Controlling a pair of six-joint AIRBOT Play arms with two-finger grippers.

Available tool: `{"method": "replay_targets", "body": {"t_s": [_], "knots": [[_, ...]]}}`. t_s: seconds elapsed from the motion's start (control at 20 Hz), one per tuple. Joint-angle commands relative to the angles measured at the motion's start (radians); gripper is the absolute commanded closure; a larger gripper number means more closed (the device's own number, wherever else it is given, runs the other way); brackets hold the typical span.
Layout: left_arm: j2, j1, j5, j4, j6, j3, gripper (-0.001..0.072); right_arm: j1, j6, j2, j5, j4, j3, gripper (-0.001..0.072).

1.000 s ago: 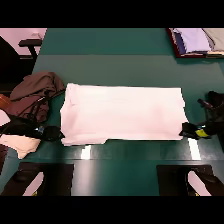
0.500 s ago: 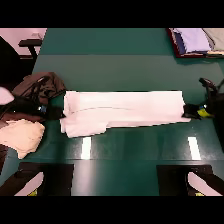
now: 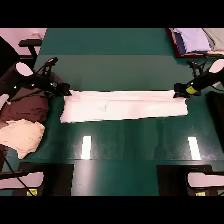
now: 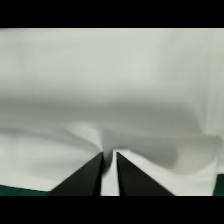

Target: Fold the shirts.

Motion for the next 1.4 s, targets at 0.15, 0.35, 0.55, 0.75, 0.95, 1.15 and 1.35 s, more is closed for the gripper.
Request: {"method": "replay_targets", "body": {"t_s": [0.15, 0.35, 0.55, 0.75, 0.95, 1.15, 1.35], "knots": [[-0.039, 0.002, -0.004, -0.005, -0.051, 0.108, 0.0166, -0.087, -0.115, -0.077, 0.010, 0.221, 0.108, 0.0249], [-0.034, 0.002, -0.127, -0.054, -0.049, 0.138, 0.0183, -0.245, -0.175, 0.016, 0.006, 0.229, -0.047, 0.0248], [-0.034, -0.053, -0.107, -0.066, -0.045, 0.137, 0.0682, -0.418, -0.252, 0.019, 0.022, 0.309, -0.172, 0.0116], [-0.039, -0.175, -0.032, -0.068, -0.059, 0.137, 0.0682, -0.468, -0.291, -0.064, 0.013, 0.416, -0.216, 0.0118], [-0.072, -0.278, 0.016, -0.082, -0.113, 0.137, 0.0683, -0.389, -0.304, -0.151, -0.031, 0.470, -0.215, 0.0163], [-0.134, -0.369, 0.117, -0.142, -0.135, 0.138, 0.0683, -0.323, -0.348, -0.155, -0.077, 0.490, -0.215, 0.0657], [-0.246, -0.440, 0.162, -0.209, -0.135, 0.205, 0.0684, -0.320, -0.352, -0.014, -0.059, 0.516, -0.201, 0.0700]]}}
